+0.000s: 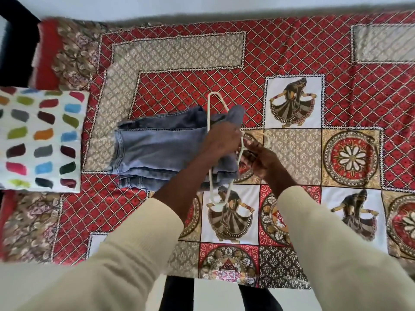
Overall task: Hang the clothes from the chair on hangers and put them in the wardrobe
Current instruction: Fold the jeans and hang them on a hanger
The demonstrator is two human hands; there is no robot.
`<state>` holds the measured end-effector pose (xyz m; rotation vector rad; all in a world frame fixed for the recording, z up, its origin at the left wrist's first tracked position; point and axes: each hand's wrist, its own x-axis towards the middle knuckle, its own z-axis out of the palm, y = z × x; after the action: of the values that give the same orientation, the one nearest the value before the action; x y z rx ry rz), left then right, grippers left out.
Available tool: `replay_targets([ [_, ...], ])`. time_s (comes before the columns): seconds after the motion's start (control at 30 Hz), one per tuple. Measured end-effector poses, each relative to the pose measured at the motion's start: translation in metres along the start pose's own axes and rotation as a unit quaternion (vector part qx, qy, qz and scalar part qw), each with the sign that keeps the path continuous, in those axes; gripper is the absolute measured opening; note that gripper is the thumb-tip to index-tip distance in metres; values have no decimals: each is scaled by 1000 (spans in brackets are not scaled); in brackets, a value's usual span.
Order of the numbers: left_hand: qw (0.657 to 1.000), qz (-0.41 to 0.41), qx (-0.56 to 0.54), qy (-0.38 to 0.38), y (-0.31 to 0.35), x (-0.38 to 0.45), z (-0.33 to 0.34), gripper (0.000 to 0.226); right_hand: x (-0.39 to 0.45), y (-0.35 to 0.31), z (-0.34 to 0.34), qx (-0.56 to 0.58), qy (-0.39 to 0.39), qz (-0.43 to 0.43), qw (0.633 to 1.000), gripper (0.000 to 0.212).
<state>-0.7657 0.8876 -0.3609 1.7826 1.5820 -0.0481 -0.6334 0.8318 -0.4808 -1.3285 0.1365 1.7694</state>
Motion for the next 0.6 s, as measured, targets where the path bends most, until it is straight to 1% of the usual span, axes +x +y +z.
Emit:
replay_targets([
  [0.03,999,4,-31,-10,-7,-2,-12,28,0,2,11,0,3,-2,1000,10],
  [0.1,990,1,-140,-14,-31,-7,-35,27,-2,11,34,-16,14,-10,1000,10],
  [0.17,962,-24,-270,-21,-56,-15,-60,34,-2,24,55,-32,23,-16,999,16],
  [0.23,927,-52,-372,-13,-83,-22,-85,47,-2,43,77,-61,14,-3,998,20],
  [0.3,901,-71,-428,-9,-114,-23,-109,52,-1,64,94,-82,-2,4,997,21],
  [0.37,878,-86,-471,-21,-143,-22,-129,55,0,72,102,-63,-1,-9,998,25],
  [0.47,852,-86,-516,-29,-196,-28,-151,60,2,74,111,-34,22,-33,999,28],
  [0.57,794,-104,-599,-27,-245,-38,-160,59,4,74,122,-49,60,-56,995,32],
  [0.6,780,-107,-617,-25,-260,-41,-161,58,6,74,126,-45,69,-60,995,34],
])
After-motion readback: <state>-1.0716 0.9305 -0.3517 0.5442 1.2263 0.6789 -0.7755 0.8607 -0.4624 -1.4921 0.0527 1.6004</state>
